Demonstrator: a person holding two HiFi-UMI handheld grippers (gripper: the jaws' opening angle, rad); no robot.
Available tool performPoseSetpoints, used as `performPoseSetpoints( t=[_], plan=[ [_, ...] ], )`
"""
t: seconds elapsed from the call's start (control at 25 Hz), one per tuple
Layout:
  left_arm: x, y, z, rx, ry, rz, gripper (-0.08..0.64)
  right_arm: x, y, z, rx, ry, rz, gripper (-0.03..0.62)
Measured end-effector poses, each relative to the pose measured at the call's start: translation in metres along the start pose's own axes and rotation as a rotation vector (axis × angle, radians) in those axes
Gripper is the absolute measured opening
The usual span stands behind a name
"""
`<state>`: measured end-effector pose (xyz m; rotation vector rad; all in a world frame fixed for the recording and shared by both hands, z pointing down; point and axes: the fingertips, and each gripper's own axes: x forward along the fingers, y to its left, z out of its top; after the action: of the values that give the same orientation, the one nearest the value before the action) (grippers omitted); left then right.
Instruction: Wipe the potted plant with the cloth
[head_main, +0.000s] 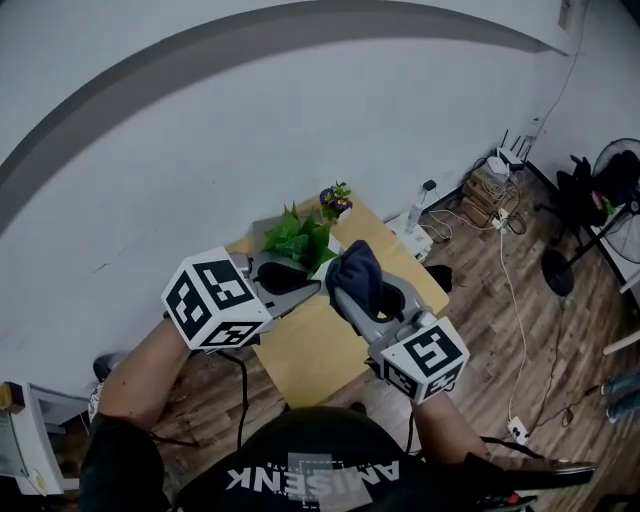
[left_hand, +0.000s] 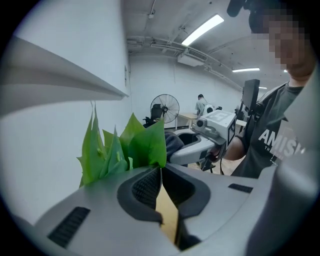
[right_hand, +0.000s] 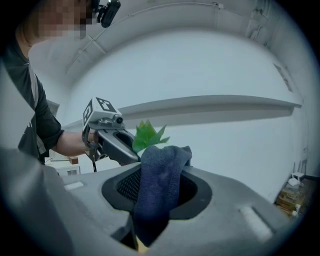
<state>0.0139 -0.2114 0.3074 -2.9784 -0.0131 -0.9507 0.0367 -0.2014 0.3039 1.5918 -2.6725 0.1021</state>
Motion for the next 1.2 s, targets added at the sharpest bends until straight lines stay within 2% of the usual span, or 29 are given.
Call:
performPoseSetpoints(
  t=[0.12,0.32,0.44,0.64,0.76,0.96,1.2],
  plan=[
    [0.000,0.001,-0.010,0.009,-0.011,-0.006,0.011,-0.006,-0.006,-0.039,0.041,0.044,-0.033,0.127],
    [-0.001,0.000,-0.012,0.098,0.057,-0.048,0.012,-0.015,-0.024,-0.069,0.106,0.112,-0.060,0.127],
    [-0.004,0.006,-0.009,0.155,0.100,-0.082,0.012,-0.019,-0.029,-0.046,0.124,0.058,-0.046,0.127],
    [-0.011,0.008,-0.004,0.297,0.192,-0.105,0.012,-0.016,-0.017,0.027,0.038,-0.081,0.027,0.127],
    [-0.020,0.002,0.001,0.372,0.231,-0.134,0.012,-0.005,-0.006,0.056,0.015,-0.130,0.064,0.127],
    [-0.026,-0.001,0.001,0.462,0.278,-0.140,0.014,0.004,0.001,0.054,0.006,-0.160,0.084,0.127],
    [-0.025,0.000,0.003,0.491,0.248,-0.128,0.014,0.009,-0.009,0.024,0.049,-0.135,0.074,0.127]
  ],
)
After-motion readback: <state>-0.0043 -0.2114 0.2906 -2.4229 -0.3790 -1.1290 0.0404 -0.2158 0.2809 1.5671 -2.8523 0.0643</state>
